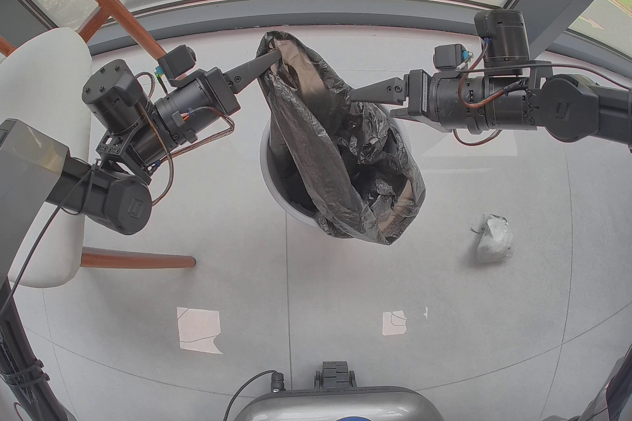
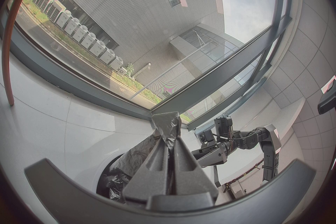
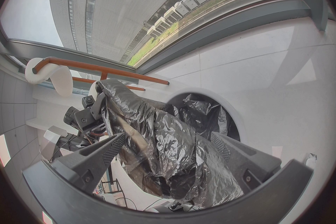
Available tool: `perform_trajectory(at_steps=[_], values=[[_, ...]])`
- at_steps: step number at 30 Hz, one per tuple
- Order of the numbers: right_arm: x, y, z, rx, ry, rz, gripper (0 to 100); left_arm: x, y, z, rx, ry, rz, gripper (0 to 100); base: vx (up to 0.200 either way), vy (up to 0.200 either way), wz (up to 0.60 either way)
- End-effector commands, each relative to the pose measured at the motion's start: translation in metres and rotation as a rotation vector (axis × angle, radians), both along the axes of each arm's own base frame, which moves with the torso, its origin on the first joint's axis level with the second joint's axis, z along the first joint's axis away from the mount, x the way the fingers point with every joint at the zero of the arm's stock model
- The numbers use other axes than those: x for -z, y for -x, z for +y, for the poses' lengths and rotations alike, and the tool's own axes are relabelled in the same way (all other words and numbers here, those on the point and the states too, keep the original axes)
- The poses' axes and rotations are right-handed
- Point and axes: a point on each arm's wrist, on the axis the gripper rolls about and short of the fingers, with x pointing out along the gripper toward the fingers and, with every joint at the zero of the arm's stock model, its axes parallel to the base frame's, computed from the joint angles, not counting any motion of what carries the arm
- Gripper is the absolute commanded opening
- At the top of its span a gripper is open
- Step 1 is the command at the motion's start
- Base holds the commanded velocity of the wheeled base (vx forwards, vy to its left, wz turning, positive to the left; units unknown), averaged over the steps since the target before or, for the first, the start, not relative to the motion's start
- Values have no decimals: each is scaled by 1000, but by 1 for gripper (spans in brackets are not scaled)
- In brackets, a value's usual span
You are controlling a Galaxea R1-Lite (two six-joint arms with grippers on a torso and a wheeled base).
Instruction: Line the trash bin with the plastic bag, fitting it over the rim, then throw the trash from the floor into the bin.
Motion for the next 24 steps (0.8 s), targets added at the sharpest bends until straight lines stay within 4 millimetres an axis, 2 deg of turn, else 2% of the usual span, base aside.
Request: perform_trajectory(at_steps=[1, 7, 8, 17, 23, 24], values=[[0, 4, 3, -12, 1, 1, 100, 0, 0, 0, 1, 1, -1, 0, 0, 0, 0], [17, -10, 8, -7, 16, 19, 100, 0, 0, 0, 1, 0, 1, 0, 0, 0, 0], [18, -12, 9, -7, 13, 15, 0, 0, 0, 0, 1, 0, 1, 0, 0, 0, 0], [30, -21, 15, -8, 7, -3, 0, 2, 0, 0, 1, -2, 7, 0, 0, 0, 0], [25, -21, 9, 7, -1, -13, 0, 2, -1, 0, -1, -2, 7, 0, 0, 0, 0], [20, -21, 2, 23, -8, -26, 0, 1, -1, 1, -4, -1, 4, 0, 0, 0, 0]])
